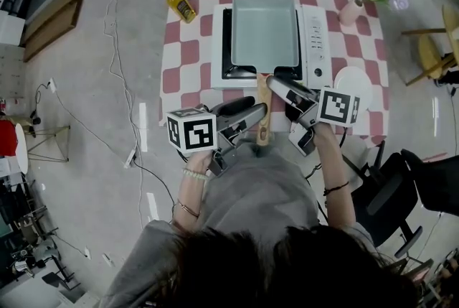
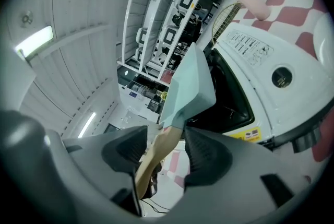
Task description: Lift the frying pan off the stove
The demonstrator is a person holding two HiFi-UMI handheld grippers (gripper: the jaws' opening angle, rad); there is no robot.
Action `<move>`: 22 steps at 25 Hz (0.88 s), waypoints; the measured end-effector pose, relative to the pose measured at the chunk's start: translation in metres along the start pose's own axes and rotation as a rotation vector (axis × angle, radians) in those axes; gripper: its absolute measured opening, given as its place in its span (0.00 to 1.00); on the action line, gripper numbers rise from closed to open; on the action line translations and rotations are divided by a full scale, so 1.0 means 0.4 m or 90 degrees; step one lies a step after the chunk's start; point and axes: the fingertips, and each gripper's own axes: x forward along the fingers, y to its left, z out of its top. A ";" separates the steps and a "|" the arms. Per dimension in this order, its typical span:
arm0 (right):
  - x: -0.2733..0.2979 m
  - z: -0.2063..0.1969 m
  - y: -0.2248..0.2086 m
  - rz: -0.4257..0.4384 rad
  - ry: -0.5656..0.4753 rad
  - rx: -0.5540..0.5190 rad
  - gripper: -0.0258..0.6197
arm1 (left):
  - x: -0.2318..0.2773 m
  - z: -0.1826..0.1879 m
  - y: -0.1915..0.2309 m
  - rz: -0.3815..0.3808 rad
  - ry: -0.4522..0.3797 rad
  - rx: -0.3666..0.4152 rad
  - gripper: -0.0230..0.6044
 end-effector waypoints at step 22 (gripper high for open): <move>0.078 -0.026 0.021 0.100 0.033 0.079 0.44 | 0.028 -0.028 -0.007 -0.064 0.070 -0.044 0.42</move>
